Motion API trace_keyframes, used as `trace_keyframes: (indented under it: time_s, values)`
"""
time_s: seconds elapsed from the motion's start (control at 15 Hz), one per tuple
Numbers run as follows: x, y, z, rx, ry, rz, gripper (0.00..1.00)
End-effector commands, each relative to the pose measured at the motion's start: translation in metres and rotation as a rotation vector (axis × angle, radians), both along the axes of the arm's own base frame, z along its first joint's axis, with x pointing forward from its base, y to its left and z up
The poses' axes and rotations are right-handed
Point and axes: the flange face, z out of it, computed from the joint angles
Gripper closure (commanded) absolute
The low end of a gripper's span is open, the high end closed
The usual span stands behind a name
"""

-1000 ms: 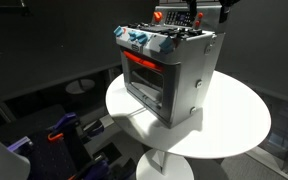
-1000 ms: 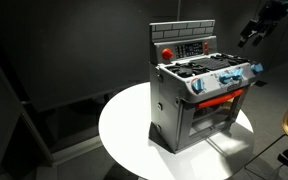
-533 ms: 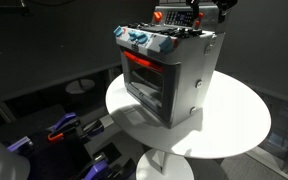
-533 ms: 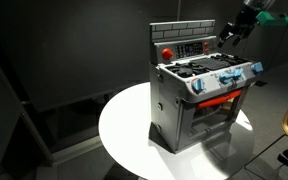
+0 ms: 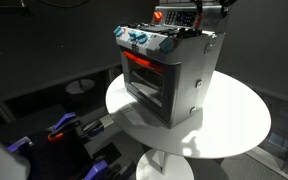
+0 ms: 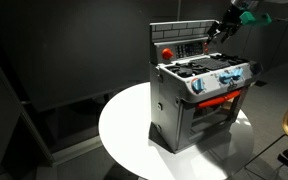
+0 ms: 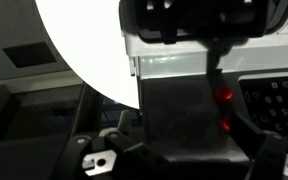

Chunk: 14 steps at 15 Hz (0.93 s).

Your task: Push the top orange button on the right side of the button display

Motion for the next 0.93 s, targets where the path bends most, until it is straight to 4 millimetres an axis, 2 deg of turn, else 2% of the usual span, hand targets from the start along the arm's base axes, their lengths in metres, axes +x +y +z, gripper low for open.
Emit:
trace_keyframes:
  time_s: [0.0, 0.33, 0.87]
  values:
    - [0.018, -0.001, 0.002, 0.013, -0.026, -0.026, 0.00]
    - [0.020, -0.001, -0.001, 0.015, -0.018, -0.026, 0.00]
    - [0.008, -0.007, 0.013, 0.029, 0.000, -0.032, 0.00]
